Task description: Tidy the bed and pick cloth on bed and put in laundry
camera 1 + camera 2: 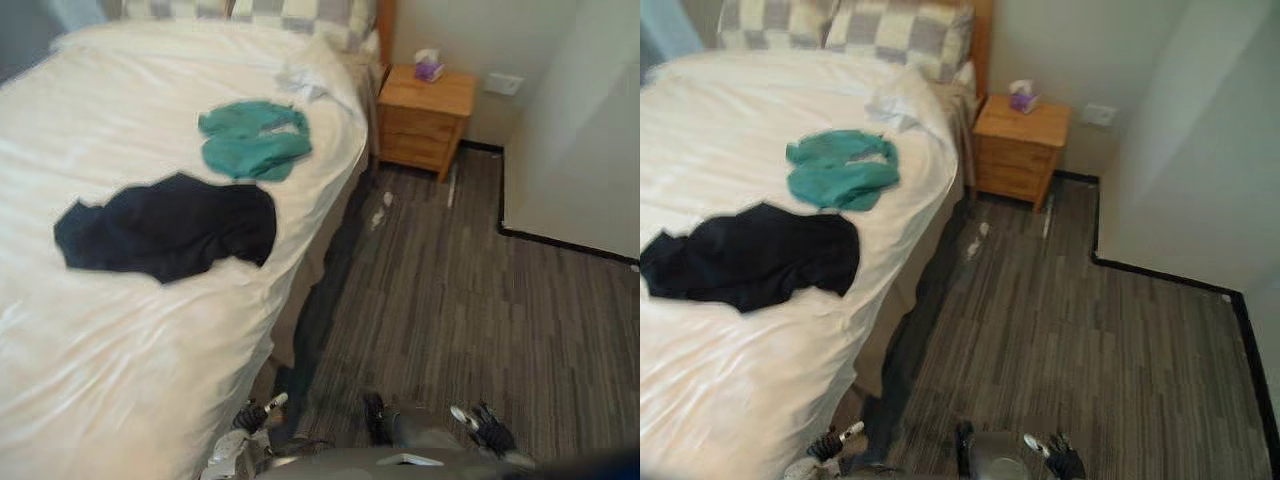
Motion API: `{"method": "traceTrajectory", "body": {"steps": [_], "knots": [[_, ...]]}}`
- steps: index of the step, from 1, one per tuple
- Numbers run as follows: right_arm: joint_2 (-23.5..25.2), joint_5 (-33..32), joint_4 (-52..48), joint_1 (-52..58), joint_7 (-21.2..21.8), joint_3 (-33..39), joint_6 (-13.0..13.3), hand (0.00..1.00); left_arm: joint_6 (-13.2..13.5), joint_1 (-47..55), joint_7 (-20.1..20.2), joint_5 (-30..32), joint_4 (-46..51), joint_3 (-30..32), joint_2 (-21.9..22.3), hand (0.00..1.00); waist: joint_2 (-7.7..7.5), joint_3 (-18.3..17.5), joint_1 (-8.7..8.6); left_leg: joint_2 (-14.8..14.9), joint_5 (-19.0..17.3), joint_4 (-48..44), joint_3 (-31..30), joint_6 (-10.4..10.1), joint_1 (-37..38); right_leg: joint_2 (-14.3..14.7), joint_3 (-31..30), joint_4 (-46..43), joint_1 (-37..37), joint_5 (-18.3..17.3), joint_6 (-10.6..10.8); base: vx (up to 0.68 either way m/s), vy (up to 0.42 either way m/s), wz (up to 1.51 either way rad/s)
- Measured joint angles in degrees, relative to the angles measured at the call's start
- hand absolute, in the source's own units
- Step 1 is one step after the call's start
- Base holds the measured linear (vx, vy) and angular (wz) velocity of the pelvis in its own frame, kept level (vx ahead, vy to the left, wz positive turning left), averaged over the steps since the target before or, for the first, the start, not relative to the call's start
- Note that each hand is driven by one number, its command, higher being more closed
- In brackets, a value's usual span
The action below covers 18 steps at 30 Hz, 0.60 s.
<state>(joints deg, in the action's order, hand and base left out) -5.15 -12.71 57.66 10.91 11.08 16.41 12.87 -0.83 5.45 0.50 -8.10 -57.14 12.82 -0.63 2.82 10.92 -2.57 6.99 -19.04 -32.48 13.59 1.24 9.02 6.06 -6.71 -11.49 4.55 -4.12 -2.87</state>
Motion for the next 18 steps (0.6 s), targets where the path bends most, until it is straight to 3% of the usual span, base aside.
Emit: {"method": "traceTrajectory", "body": {"steps": [1,5,6,7,8,10,14,16,17,18], "knots": [[0.65,-0.71,-0.06,-0.03,0.12,-0.02,0.62,0.0,0.03,-0.13,0.65,-0.06,0.0,-1.11,0.29,0.0,0.22,-0.13,-0.36,0.12,-1.49,2.58,-0.03,-0.48,-0.13,-0.04,-0.94,1.15,-0.36,1.4,0.21,0.01,0.114,-0.61],[1.28,-1.61,0.14,-0.01,-0.28,0.34,0.89,0.0,0.35,-0.12,2.06,-1.76,0.04,-1.6,0.24,0.0,0.4,-0.25,-0.26,0.72,-1.8,11.49,-1.55,-1.86,-0.17,0.22,-3.92,2.74,-1.32,3.08,1.78,-0.05,0.148,-0.42],[1.17,-1.6,0.04,-0.07,-0.44,0.69,0.9,0.0,0.49,0.05,2.33,-2.26,-0.2,-1.58,0.63,0.0,1.1,-0.69,-0.11,1.15,-2.03,14.7,-2.24,-3.94,0.2,0.98,-4.7,2.85,-0.99,3.39,2.29,-0.1,0.192,-0.47],[1.74,-1.58,-0.24,0.14,-0.52,0.8,0.89,0.0,0.54,0.03,2.59,-2.55,-0.27,-1.55,0.62,0.0,0.69,-1.46,0.17,0.76,-1.72,15.9,-0.38,-3.49,0.85,0.35,-5.18,3.27,-1.11,3.44,2.58,-0.08,0.198,-0.46],[1.76,-1.58,-0.6,0.17,-0.55,0.99,0.88,0.0,0.51,0.13,3.0,-2.56,-0.27,-1.59,0.69,0.0,1.34,-2.12,0.2,0.49,-1.53,16.42,0.36,-3.23,0.85,-0.3,-4.35,3.34,-1.22,3.64,2.67,0.01,0.205,-0.47],[2.48,-1.57,-1.11,0.3,-1.14,0.93,0.69,0.0,0.28,0.21,3.34,-2.58,-0.29,-1.47,0.11,0.0,-0.06,-2.34,0.22,-0.33,-1.51,17.26,2.16,-3.13,1.88,-2.11,-1.92,3.03,-0.89,4.14,3.36,0.04,0.173,-0.4],[2.41,-1.72,-3.1,1.37,-2.2,-1.85,-0.75,0.0,-1.42,0.15,3.28,-2.05,-0.46,-1.39,-0.04,0.0,-0.26,-2.5,-0.26,-0.87,-1.49,19.03,5.22,-3.12,4.39,-2.16,-1.91,2.88,-0.76,5.09,3.8,0.07,0.112,-0.3],[2.15,-1.67,-3.19,1.43,-2.33,-2.13,-1.13,0.0,-1.71,0.12,3.24,-1.93,-0.43,-0.83,0.4,0.0,0.08,-2.51,-0.33,-0.39,-1.51,19.33,6.76,-3.22,5.31,-2.05,1.52,1.83,0.31,4.88,3.26,0.08,0.017,-0.35],[1.98,-1.49,-3.22,1.21,-2.4,-2.64,-1.25,0.0,-2.09,0.17,3.22,-1.94,-0.34,0.47,0.67,0.0,-0.04,-2.45,0.24,-0.17,-1.58,19.27,9.14,-3.34,6.27,-3.11,9.0,-0.58,1.42,2.48,-0.71,0.08,-0.049,-0.44],[1.99,-0.94,-3.37,1.28,-2.53,-2.74,-1.22,0.0,-2.54,0.45,3.09,-1.93,-0.41,0.93,0.73,0.0,-0.1,-2.46,-0.02,-0.05,-1.65,19.11,9.89,-3.47,7.12,-4.35,12.17,-3.52,1.88,0.62,-1.08,0.09,-0.063,-0.4]]}}
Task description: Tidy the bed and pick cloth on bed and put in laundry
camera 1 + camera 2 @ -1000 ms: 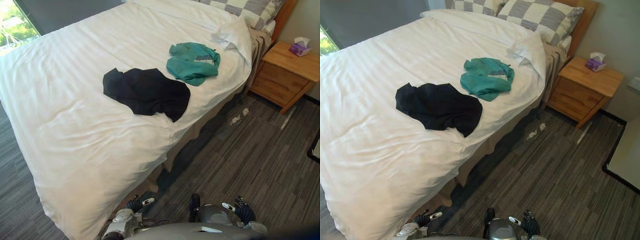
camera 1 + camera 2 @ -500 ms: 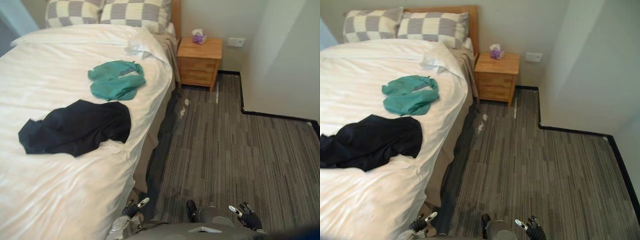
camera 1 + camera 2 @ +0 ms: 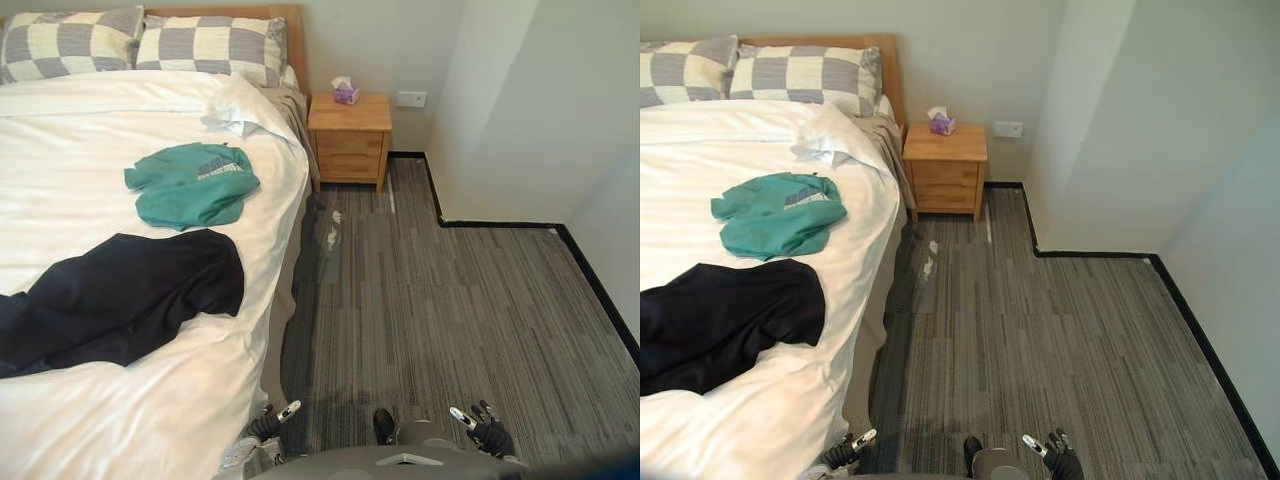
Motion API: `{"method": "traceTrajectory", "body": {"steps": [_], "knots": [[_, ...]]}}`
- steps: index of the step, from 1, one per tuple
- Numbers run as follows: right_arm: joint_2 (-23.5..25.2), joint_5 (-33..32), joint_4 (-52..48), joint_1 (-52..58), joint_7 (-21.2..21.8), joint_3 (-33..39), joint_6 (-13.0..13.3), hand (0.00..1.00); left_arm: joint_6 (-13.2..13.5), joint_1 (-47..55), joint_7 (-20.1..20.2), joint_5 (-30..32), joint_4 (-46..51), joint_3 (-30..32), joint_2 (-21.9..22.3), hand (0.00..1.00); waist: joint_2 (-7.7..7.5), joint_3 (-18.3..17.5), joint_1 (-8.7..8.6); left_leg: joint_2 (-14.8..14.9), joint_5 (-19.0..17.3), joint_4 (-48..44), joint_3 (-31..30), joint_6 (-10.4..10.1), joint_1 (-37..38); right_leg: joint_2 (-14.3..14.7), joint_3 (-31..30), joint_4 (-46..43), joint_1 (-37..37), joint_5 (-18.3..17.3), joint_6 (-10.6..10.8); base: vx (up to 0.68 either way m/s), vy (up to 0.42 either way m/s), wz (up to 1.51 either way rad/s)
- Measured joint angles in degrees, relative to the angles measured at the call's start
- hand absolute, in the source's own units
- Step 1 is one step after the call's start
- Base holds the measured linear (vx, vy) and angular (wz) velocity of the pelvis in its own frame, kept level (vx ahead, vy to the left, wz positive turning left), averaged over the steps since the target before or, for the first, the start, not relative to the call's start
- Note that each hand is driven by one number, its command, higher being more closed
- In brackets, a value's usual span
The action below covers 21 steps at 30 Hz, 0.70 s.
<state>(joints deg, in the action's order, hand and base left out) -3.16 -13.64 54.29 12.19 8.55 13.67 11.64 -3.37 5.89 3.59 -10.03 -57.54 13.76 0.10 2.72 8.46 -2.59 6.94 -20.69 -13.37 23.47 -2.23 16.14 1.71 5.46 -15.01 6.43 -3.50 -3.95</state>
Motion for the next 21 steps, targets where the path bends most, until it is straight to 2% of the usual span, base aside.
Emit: {"method": "traceTrajectory", "body": {"steps": [3,5,9,10,11,12,13,18,21], "knots": [[-0.29,1.3,-0.51,0.0,-0.42,-0.85,0.01,0.0,-0.01,-0.15,-0.1,0.0,0.17,0.03,-0.06,0.0,-1.03,0.31,-0.01,-0.01,-0.55,-1.25,-0.05,-0.79,0.92,0.21,-0.3,-5.94,1.32,-3.64,0.78,0.09,-0.097,-0.13],[-0.3,1.43,-0.56,-0.19,-0.64,-0.82,0.0,0.0,-0.01,-0.26,-0.25,-0.03,0.37,-0.11,-0.16,0.0,-1.15,0.82,0.05,0.06,-0.56,-2.43,-0.53,-0.81,0.66,0.29,-0.71,-7.53,1.85,-4.77,0.9,0.08,-0.102,-0.1],[-0.37,1.43,0.74,-0.72,-0.95,-0.06,-0.21,0.0,-0.13,-0.46,-1.13,-0.4,0.19,-0.97,-0.4,0.0,-1.43,1.04,0.1,0.19,0.78,-3.81,-3.04,-0.01,-0.54,1.09,-1.65,-5.47,0.95,-4.46,0.93,0.03,-0.092,-0.08],[-0.41,1.42,1.97,-1.34,-0.76,0.99,-1.54,0.0,-0.16,-0.47,-1.5,-0.7,0.04,-2.48,-0.6,0.0,-1.41,1.02,0.12,0.28,2.35,-3.11,-5.1,0.21,-0.28,1.72,-1.92,0.1,-2.1,-1.98,1.28,0.02,-0.045,0.0],[-0.41,1.42,2.04,-1.37,-0.72,1.14,-1.71,0.0,-0.15,-0.46,-1.49,-0.72,0.03,-2.57,-0.61,0.0,-1.41,1.02,0.15,0.26,2.5,-2.79,-5.36,0.21,-0.15,1.79,-2.02,0.92,-2.53,-1.54,1.24,0.0,-0.024,-0.05],[-0.47,1.43,3.07,-1.94,-0.3,1.73,-2.18,0.0,-0.09,-0.33,-1.43,-1.36,0.02,-2.67,-0.64,0.0,-1.33,0.95,0.27,-0.1,3.31,-0.47,-6.77,0.4,0.69,2.18,-2.47,4.87,-4.22,0.64,1.47,-0.01,0.006,-0.06],[-2.42,-0.24,7.53,-5.71,0.4,0.1,-3.73,0.0,-0.99,-2.49,-0.98,-4.1,-2.51,-9.58,-3.56,0.0,-0.63,2.08,0.26,-1.83,3.27,3.25,-10.09,-0.36,1.87,1.5,-1.38,20.93,-9.7,10.52,1.68,-0.01,0.006,-0.06],[-2.25,-0.26,7.5,-5.59,0.41,0.2,-3.69,0.0,-0.96,-2.31,-0.98,-4.09,-2.48,-9.4,-3.48,0.0,-0.61,2.07,0.29,-1.69,3.27,3.44,-10.11,-0.36,1.45,1.31,-1.03,20.92,-9.42,10.52,1.68,0.0,0.001,0.02],[-1.99,-2.19,6.03,-4.85,1.01,0.62,-1.38,0.0,0.66,-1.36,-1.47,-4.44,-1.38,-8.38,-2.42,0.0,0.12,1.48,0.39,-0.93,2.64,6.15,-9.44,-0.54,-1.78,0.75,3.85,20.42,-6.25,10.51,1.67,0.01,0.029,0.19]]}}
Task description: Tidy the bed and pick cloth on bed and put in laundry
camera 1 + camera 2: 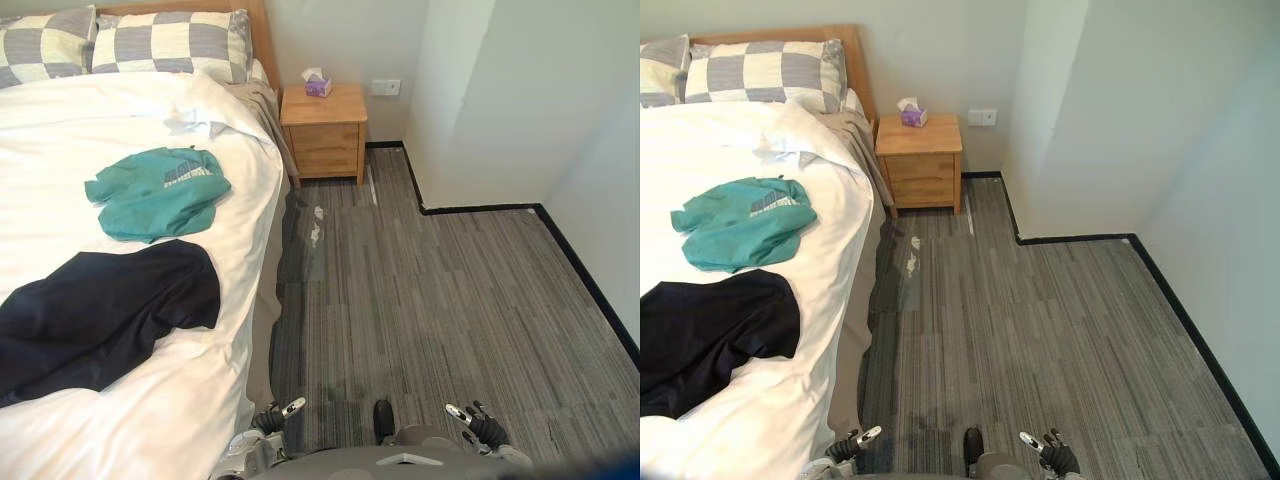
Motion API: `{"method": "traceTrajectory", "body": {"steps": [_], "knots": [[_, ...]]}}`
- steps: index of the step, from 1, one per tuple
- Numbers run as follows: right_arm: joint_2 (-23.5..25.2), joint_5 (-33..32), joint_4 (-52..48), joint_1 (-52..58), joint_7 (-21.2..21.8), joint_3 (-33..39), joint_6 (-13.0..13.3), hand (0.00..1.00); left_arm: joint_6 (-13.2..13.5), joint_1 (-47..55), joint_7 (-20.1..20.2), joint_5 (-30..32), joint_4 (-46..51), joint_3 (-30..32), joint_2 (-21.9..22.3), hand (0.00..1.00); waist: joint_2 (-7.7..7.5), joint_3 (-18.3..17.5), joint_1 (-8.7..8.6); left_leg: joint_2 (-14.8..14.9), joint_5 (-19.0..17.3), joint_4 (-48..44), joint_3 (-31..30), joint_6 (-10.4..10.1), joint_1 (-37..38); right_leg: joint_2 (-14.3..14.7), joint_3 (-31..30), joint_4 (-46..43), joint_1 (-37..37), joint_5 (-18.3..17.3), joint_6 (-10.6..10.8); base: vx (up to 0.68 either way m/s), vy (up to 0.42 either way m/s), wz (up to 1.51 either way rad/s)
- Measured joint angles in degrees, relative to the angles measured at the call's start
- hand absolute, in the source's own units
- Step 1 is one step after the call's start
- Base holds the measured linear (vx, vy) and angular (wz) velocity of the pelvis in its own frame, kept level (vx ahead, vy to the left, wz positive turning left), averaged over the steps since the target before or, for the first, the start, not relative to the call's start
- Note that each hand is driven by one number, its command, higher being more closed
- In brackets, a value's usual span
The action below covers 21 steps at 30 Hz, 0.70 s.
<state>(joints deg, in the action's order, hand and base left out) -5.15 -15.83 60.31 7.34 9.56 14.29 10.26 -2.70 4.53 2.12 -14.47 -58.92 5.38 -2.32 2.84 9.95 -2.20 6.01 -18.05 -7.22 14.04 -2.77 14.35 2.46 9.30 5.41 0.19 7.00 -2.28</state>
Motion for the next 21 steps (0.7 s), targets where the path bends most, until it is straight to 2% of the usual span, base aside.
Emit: {"method": "traceTrajectory", "body": {"steps": [2,3,5,6,7,8,9,10,11,12,14,16,19,20,21], "knots": [[0.44,-1.14,-1.29,0.54,0.84,0.81,1.67,0.0,1.35,0.64,-0.25,-0.7,1.67,1.85,0.67,0.0,0.09,0.37,1.08,0.56,-0.16,-0.11,0.97,-0.26,-1.49,-0.39,2.39,-2.44,2.54,-0.76,-0.65,0.05,0.018,-0.12],[0.53,-2.44,-2.65,1.16,1.59,0.91,3.07,0.0,2.49,1.32,-0.84,-0.66,2.62,2.88,1.18,0.0,0.68,0.87,1.88,1.41,-0.61,-0.46,2.12,-0.88,-1.41,-0.29,3.87,-5.44,4.0,-2.32,-1.42,0.05,-0.019,-0.37],[0.71,-3.86,-5.09,1.65,2.87,0.66,5.43,0.0,3.84,2.49,-1.89,-0.6,3.39,4.06,1.68,0.0,1.49,1.35,1.79,3.02,-1.56,-2.55,4.26,-1.97,-1.49,-0.15,4.9,-13.42,7.54,-7.14,-1.8,0.1,-0.053,-0.35],[1.33,-4.98,-6.89,1.7,3.94,-0.61,6.92,0.0,4.9,3.14,-2.73,-0.54,4.14,4.77,1.52,0.0,1.11,1.69,1.87,3.38,-1.87,-6.47,6.21,-2.57,-2.71,-2.35,7.3,-20.65,11.04,-11.84,-1.95,0.13,-0.117,-0.19],[2.34,-5.88,-8.16,1.99,4.64,-1.77,8.33,0.0,5.98,3.23,-3.37,-0.37,5.39,6.14,1.22,0.0,-1.15,2.27,1.47,3.7,-1.88,-16.29,7.85,-2.59,-6.74,-4.42,8.15,-26.13,13.28,-15.14,-2.58,0.11,-0.161,-0.05],[2.48,-6.28,-8.88,2.26,5.0,-2.06,9.08,0.0,6.52,3.25,-3.85,-0.03,6.02,6.51,1.36,0.0,-1.27,2.43,1.41,5.13,-1.48,-23.56,8.24,-2.0,-9.62,-4.77,8.45,-27.62,13.41,-16.6,-3.06,0.15,-0.275,0.08],[2.02,-7.21,-9.96,2.98,5.18,-2.99,10.35,0.0,8.09,3.6,-4.6,0.2,7.38,6.58,1.8,0.0,-0.44,2.93,1.53,8.78,2.1,-36.43,8.24,0.08,-14.39,-4.3,8.66,-28.71,12.35,-18.45,-4.0,0.15,-0.245,-0.01],[1.59,-7.7,-10.31,3.15,5.24,-3.66,10.78,0.0,9.13,4.29,-4.63,0.35,8.66,6.63,2.42,0.0,0.3,3.41,1.91,11.43,9.14,-45.69,6.47,1.44,-18.27,-3.81,8.11,-28.8,10.55,-19.38,-4.37,0.2,-0.204,-0.15],[1.84,-7.81,-10.6,3.12,5.25,-4.04,10.79,0.0,9.72,4.85,-4.58,0.34,9.3,6.96,2.67,0.0,0.13,3.48,2.06,12.1,11.96,-49.67,4.98,0.93,-20.94,-3.23,6.35,-28.8,9.43,-19.28,-4.41,0.31,-0.129,-0.5],[1.83,-7.88,-11.19,2.4,5.39,-4.46,10.85,0.0,10.47,5.23,-4.46,0.35,9.95,7.94,3.35,0.0,0.4,3.35,2.79,11.2,8.74,-53.2,3.05,-0.55,-23.22,-2.41,4.59,-28.22,8.22,-19.3,-4.89,0.36,-0.154,-0.76],[1.96,-7.72,-11.49,1.5,5.63,-4.93,11.19,0.0,10.84,5.21,-4.13,0.25,10.41,8.16,3.46,0.0,0.34,3.42,3.1,8.37,4.58,-53.07,1.89,-1.43,-25.62,-0.58,1.78,-25.2,5.11,-18.97,-5.44,0.32,-0.148,-0.86],[2.61,-7.39,-11.5,1.46,5.63,-4.96,11.35,0.0,10.87,5.2,-3.36,-0.61,10.6,8.68,3.69,0.0,-0.35,3.64,3.39,5.44,1.7,-45.77,3.38,-0.94,-25.84,1.18,-2.01,-21.33,0.44,-18.43,-4.71,0.25,-0.091,-0.91],[2.96,-6.32,-11.48,1.05,5.36,-4.81,11.48,0.0,10.86,5.13,-2.83,-0.72,10.86,8.78,3.85,0.0,-1.14,3.99,3.19,3.45,1.56,-33.47,7.5,-0.31,-26.75,1.79,-5.12,-17.8,-3.97,-19.59,-3.09,0.23,-0.028,-0.65],[2.71,-6.29,-11.3,1.94,5.3,-4.63,11.48,0.0,10.88,5.16,-2.52,-0.75,10.8,8.74,4.0,0.0,-1.3,3.95,3.22,3.21,2.77,-27.6,8.8,-0.12,-27.01,1.37,-4.74,-17.77,-5.4,-21.23,-2.33,0.28,0.006,-0.27],[2.51,-6.17,-10.88,2.23,5.25,-4.43,11.47,0.0,10.83,5.15,-2.46,-0.82,10.79,8.74,3.98,0.0,-1.24,3.94,3.04,3.08,4.15,-23.82,9.32,-0.27,-27.37,1.27,-4.25,-17.92,-6.43,-21.99,-2.53,0.41,0.028,-0.13]]}}
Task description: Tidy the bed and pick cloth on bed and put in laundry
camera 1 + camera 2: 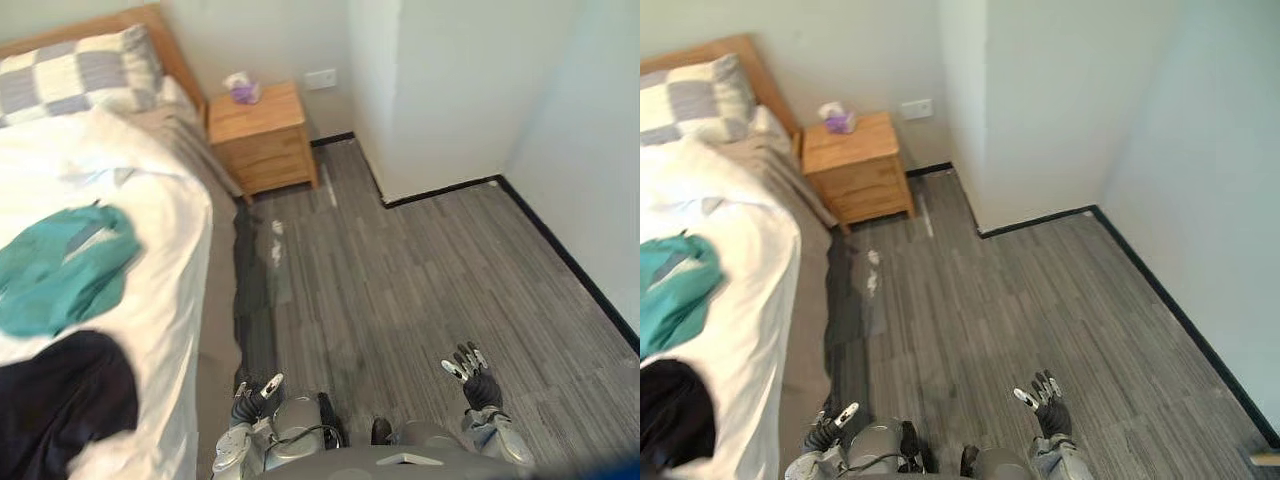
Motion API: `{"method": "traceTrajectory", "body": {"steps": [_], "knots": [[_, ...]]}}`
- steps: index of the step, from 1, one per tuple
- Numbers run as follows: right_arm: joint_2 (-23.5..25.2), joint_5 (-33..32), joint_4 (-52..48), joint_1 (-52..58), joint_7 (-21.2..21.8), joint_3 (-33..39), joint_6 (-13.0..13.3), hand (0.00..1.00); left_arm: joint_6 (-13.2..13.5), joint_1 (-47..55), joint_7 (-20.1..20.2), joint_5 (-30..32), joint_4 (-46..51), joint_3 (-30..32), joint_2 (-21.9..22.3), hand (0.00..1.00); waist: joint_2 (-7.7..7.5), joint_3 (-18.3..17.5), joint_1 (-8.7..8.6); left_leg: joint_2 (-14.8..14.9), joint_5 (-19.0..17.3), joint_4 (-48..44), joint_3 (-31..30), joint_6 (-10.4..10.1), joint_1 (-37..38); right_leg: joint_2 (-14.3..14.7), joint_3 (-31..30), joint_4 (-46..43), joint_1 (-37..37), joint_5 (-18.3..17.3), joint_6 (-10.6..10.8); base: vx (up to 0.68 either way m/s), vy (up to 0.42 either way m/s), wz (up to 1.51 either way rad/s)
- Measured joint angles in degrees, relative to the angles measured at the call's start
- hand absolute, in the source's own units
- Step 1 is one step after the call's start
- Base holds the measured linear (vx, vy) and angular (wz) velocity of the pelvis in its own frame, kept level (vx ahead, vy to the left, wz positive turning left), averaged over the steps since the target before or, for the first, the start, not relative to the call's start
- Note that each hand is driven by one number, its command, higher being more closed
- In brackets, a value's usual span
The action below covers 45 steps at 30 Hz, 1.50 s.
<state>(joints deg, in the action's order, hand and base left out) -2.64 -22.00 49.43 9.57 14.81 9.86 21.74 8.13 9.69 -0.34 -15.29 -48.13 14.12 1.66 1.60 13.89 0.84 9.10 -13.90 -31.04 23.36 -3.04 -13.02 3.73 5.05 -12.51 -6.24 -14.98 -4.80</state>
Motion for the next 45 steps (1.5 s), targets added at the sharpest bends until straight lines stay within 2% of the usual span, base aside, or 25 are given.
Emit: {"method": "traceTrajectory", "body": {"steps": [4,6,7,9,11,12,15,17,21,24,25,26,27,29,30,32,34,35,36,38,40,42,43,44,45], "knots": [[0.04,2.65,0.96,-0.57,-0.19,0.93,-0.04,0.0,-0.09,-0.35,-0.03,-2.27,0.06,0.13,0.06,0.0,0.1,-0.05,1.38,0.0,4.06,6.03,3.5,1.67,-0.18,-0.14,-2.53,0.83,-5.17,-1.42,1.59,0.45,0.076,-0.29],[0.6,4.36,1.11,-0.98,-0.3,2.04,-0.27,0.0,-0.94,-0.87,-0.02,-3.67,-0.23,0.13,-0.03,0.0,0.29,-0.3,2.17,-0.17,5.85,7.46,4.78,2.39,-0.03,-1.24,-2.55,1.24,-7.19,-2.79,3.99,0.53,0.186,-0.5],[1.01,4.64,1.49,-0.95,-0.27,3.4,-1.06,0.0,-1.46,-1.05,0.02,-4.14,-0.69,0.16,-0.12,0.0,-0.1,-1.07,2.57,-1.02,4.94,6.7,5.68,6.52,0.68,-2.66,-2.51,0.82,-7.92,-3.92,5.91,0.5,0.181,-0.39],[2.15,5.61,2.66,-0.83,-0.26,5.27,-2.14,0.0,-1.68,-1.03,0.1,-4.11,-1.99,0.09,-0.45,0.0,-0.48,-2.32,2.43,-2.48,1.49,6.51,6.6,8.26,2.37,-4.5,-1.42,-2.69,-7.28,-3.59,7.08,0.65,0.235,-0.17],[2.22,6.82,5.2,-0.74,-0.38,6.64,-4.37,0.0,-1.74,-1.14,0.3,-3.95,-3.43,-0.04,-1.55,0.0,-1.36,-2.9,1.82,-4.67,-1.84,5.99,6.32,9.83,4.75,-8.17,2.89,-17.11,-3.58,-3.28,9.53,0.54,0.199,0.17],[2.03,7.3,6.3,-0.83,-0.48,7.86,-5.82,0.0,-1.76,-1.45,0.32,-3.8,-4.48,-0.34,-2.34,0.0,-1.94,-3.07,1.5,-6.47,-3.21,6.57,5.71,10.18,6.76,-10.99,4.89,-26.7,-0.61,-1.08,11.18,0.33,0.108,0.32],[0.86,9.16,8.14,-0.67,-1.05,9.4,-8.34,0.0,-1.81,-1.52,0.29,-3.71,-7.26,-0.56,-3.51,0.0,-1.86,-3.07,-0.21,-9.55,-4.93,10.27,2.73,9.73,14.64,-16.81,8.37,-47.93,6.39,0.99,11.31,0.53,0.131,0.54],[-0.04,9.91,7.87,-0.89,-1.26,9.44,-8.95,0.0,-2.94,-1.58,-0.06,-3.76,-8.44,-0.57,-3.83,0.0,-0.89,-2.86,-0.92,-9.75,-4.7,14.14,0.9,9.34,19.7,-18.03,8.88,-51.0,11.11,0.33,10.39,0.48,0.026,0.62],[0.18,8.25,7.97,-0.21,-0.24,9.32,-9.62,0.0,-4.6,-2.21,-0.26,-5.31,-8.92,-0.72,-4.04,0.0,-1.03,-2.56,-1.78,-8.41,-3.91,19.56,-6.51,8.09,25.8,-16.81,8.66,-37.13,18.61,-1.36,9.66,0.29,-0.128,1.02],[0.6,5.79,7.86,0.66,-0.39,9.21,-9.69,0.0,-5.99,-3.96,-1.59,-6.09,-8.9,-0.19,-2.5,0.0,-0.99,-2.49,-2.85,-6.97,-5.79,19.87,-16.09,5.89,26.0,-14.19,3.45,-19.32,21.85,2.79,8.79,0.28,-0.291,1.33],[0.62,5.79,7.85,0.71,-0.4,8.9,-9.14,0.0,-6.29,-3.95,-1.9,-6.09,-8.91,0.12,-2.47,0.0,-1.01,-2.5,-3.05,-6.69,-6.46,19.76,-17.72,5.34,26.15,-13.81,2.45,-16.39,21.89,4.01,8.86,0.32,-0.401,1.44],[1.14,5.82,7.73,1.19,-0.42,7.59,-7.59,0.0,-6.66,-3.94,-2.52,-6.06,-8.82,1.26,-2.38,0.0,-1.47,-2.52,-2.99,-6.47,-8.12,19.34,-21.12,3.35,26.93,-13.49,0.56,-12.79,21.7,8.9,9.47,0.36,-0.457,1.15],[0.69,5.79,7.64,1.38,-0.33,7.45,-7.09,0.0,-6.88,-3.99,-2.64,-6.02,-8.98,2.13,-1.81,0.0,-1.5,-2.59,-3.04,-5.9,-9.01,18.88,-22.69,2.42,27.33,-13.02,0.73,-14.57,21.28,9.31,9.15,0.38,-0.447,0.98],[-0.97,5.66,6.29,1.07,-0.45,6.92,-5.33,0.0,-7.73,-2.89,-2.56,-5.83,-8.78,3.19,-0.29,0.0,0.84,-3.24,-1.43,-4.09,-8.73,18.91,-23.89,0.76,28.07,-12.59,2.15,-22.56,23.81,2.66,7.3,0.39,-0.383,0.27],[-0.98,4.55,5.81,-0.56,-0.47,5.57,-4.96,0.0,-7.77,-2.89,-2.58,-5.58,-8.74,4.1,0.22,0.0,0.27,-2.91,-1.51,-3.86,-8.05,17.88,-23.88,0.22,28.06,-12.97,2.79,-26.03,24.89,-0.5,6.49,0.47,-0.438,0.06],[-0.45,3.95,5.03,-2.07,-0.37,3.0,-5.07,0.0,-7.82,-2.84,-2.6,-5.34,-8.77,4.12,-0.04,0.0,0.86,-3.22,-1.6,-2.69,-7.15,13.81,-23.83,-0.61,26.52,-12.58,4.18,-26.77,24.19,-2.98,5.41,0.38,-0.36,0.19],[-0.23,3.42,3.7,-2.44,-0.18,1.58,-5.2,0.0,-7.57,-2.69,-2.55,-5.4,-7.48,4.97,0.16,0.0,1.3,-2.99,-1.87,0.36,-2.22,-7.59,-23.42,-3.33,16.15,-11.72,7.14,-23.11,18.61,-4.72,4.76,0.36,-0.327,0.57],[-0.16,3.16,3.54,-2.43,-0.18,1.32,-5.21,0.0,-7.46,-2.66,-2.53,-5.56,-7.17,5.39,0.25,0.0,1.46,-2.76,-1.83,1.81,-1.92,-14.49,-22.48,-3.45,13.26,-11.16,8.1,-21.33,16.48,-4.75,4.58,0.31,-0.273,0.53],[0.0,3.12,3.31,-2.38,-0.19,0.52,-5.23,0.0,-7.15,-2.3,-2.47,-5.46,-6.29,6.35,0.24,0.0,1.27,-2.58,-1.29,4.12,-2.04,-23.78,-19.14,-3.32,8.77,-10.74,9.69,-18.27,12.29,-4.73,4.16,0.3,-0.213,0.39],[0.42,3.04,3.11,-2.31,-0.21,-0.03,-5.23,0.0,-6.59,-1.66,-2.37,-5.28,-4.89,6.33,-0.08,0.0,0.71,-2.38,-1.02,5.66,-2.57,-27.73,-13.57,-2.41,4.76,-10.81,11.15,-13.89,7.02,-4.74,4.12,0.29,-0.158,0.27],[0.51,2.99,2.6,-2.68,-0.24,-0.93,-5.4,0.0,-6.21,-1.72,-1.96,-5.27,-3.98,6.19,0.07,0.0,0.66,-2.3,-0.46,5.53,-3.91,-20.83,-5.99,-0.51,1.78,-11.53,11.73,-10.2,2.99,-4.7,4.43,0.37,-0.034,0.05],[0.85,3.07,2.1,-3.13,-0.3,-0.49,-5.89,0.0,-5.91,-2.06,-1.8,-5.28,-3.79,6.2,0.21,0.0,0.29,-1.94,0.03,3.78,-3.83,-11.12,-0.22,0.01,1.2,-13.11,12.4,-9.3,0.8,-4.68,4.84,0.42,0.08,0.08],[1.43,3.12,2.06,-3.1,-0.34,0.68,-6.08,0.0,-5.33,-2.16,-1.28,-5.27,-3.73,6.2,0.08,0.0,-0.24,-1.53,0.03,2.21,-1.61,-3.41,3.86,2.11,1.07,-14.95,13.87,-9.57,-0.49,-5.23,6.3,0.4,0.117,0.28],[1.6,3.12,2.03,-2.95,-0.37,1.19,-6.15,0.0,-5.09,-2.15,-1.2,-5.27,-3.76,6.2,0.11,0.0,-0.2,-1.52,-0.02,1.8,1.0,0.9,6.1,2.75,1.03,-15.51,14.59,-9.67,-1.11,-5.68,7.31,0.37,0.153,0.42],[1.43,3.12,2.27,-2.63,-0.45,1.86,-6.42,0.0,-4.97,-2.18,-0.83,-5.38,-3.84,6.32,0.84,0.0,0.22,-1.55,0.03,1.65,4.92,5.85,10.18,8.68,1.76,-16.07,15.92,-9.81,-2.44,-6.87,9.8,0.34,0.135,0.51]]}}
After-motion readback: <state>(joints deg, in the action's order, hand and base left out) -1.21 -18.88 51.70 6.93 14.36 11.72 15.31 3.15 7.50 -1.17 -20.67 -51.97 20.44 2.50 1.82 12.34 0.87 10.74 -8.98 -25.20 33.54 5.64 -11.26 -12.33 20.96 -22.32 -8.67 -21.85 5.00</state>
